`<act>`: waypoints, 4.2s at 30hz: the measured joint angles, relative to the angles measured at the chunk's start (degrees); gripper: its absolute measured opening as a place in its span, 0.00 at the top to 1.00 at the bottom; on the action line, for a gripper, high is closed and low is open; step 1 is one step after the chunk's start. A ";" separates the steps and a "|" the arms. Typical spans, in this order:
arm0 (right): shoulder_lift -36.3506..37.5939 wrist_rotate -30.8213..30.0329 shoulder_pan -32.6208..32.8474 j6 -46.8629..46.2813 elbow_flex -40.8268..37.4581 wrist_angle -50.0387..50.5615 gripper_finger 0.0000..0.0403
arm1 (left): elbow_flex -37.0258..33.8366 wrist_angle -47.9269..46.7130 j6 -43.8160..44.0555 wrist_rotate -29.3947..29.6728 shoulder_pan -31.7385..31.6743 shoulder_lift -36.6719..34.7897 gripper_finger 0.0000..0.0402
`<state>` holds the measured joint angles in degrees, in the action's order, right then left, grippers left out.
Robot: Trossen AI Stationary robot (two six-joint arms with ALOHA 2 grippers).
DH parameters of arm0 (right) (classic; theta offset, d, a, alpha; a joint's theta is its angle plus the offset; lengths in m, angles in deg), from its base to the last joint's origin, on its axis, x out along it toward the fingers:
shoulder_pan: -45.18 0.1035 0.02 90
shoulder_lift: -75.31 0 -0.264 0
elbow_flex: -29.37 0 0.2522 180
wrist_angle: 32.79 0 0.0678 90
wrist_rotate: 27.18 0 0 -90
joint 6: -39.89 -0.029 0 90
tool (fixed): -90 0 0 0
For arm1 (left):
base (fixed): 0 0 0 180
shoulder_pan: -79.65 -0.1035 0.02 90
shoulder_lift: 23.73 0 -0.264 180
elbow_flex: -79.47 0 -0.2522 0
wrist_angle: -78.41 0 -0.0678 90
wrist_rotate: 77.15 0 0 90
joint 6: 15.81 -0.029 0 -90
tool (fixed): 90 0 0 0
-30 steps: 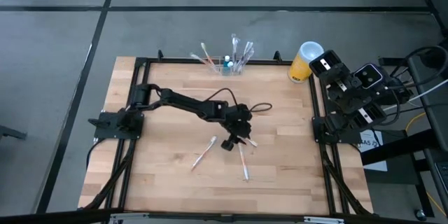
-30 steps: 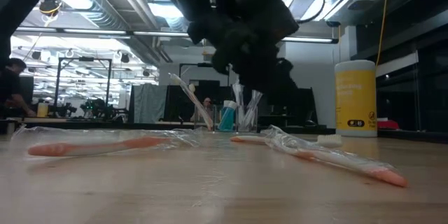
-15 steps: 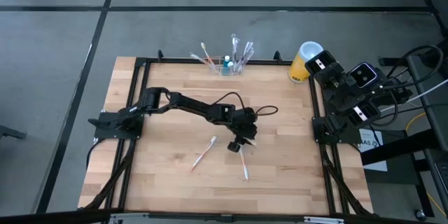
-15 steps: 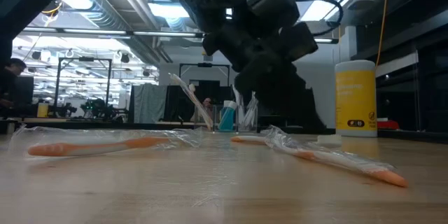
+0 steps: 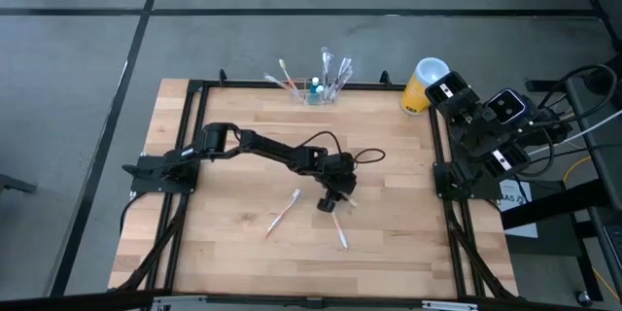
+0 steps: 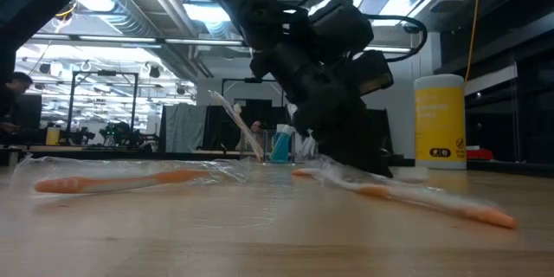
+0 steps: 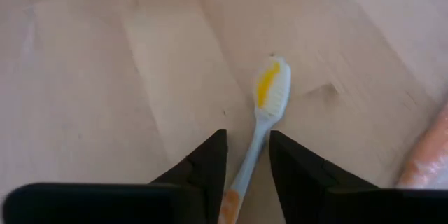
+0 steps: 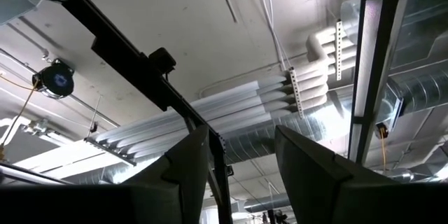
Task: Pick & Place toothbrushing station
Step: Put the orange toothbrush into the transparent organizer
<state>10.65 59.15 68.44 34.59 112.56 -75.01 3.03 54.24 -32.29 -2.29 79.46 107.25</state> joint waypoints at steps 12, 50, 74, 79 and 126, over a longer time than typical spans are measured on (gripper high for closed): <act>0.00 0.00 0.22 0.49 0.00 -0.03 0.59 | 2.18 -1.30 14.24 4.45 -4.90 -0.09 0.99; 3.54 -30.22 -0.13 -8.69 0.00 41.14 0.59 | 8.01 -28.84 12.88 6.97 -27.82 -29.58 1.00; 2.21 -5.66 -26.91 -53.42 -22.56 106.31 0.59 | -0.39 -33.52 16.35 17.00 -29.44 -63.18 0.66; 0.38 -1.34 -34.55 -49.18 -30.25 96.87 0.59 | -0.39 -33.48 16.82 17.12 -29.42 -65.04 0.57; -24.67 -11.78 -52.54 -13.57 -21.00 82.75 0.59 | -0.39 -31.31 22.78 18.59 -23.80 -66.29 0.58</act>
<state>-14.03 47.37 15.90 21.02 91.55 7.75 2.64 22.93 -9.51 16.31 55.66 40.96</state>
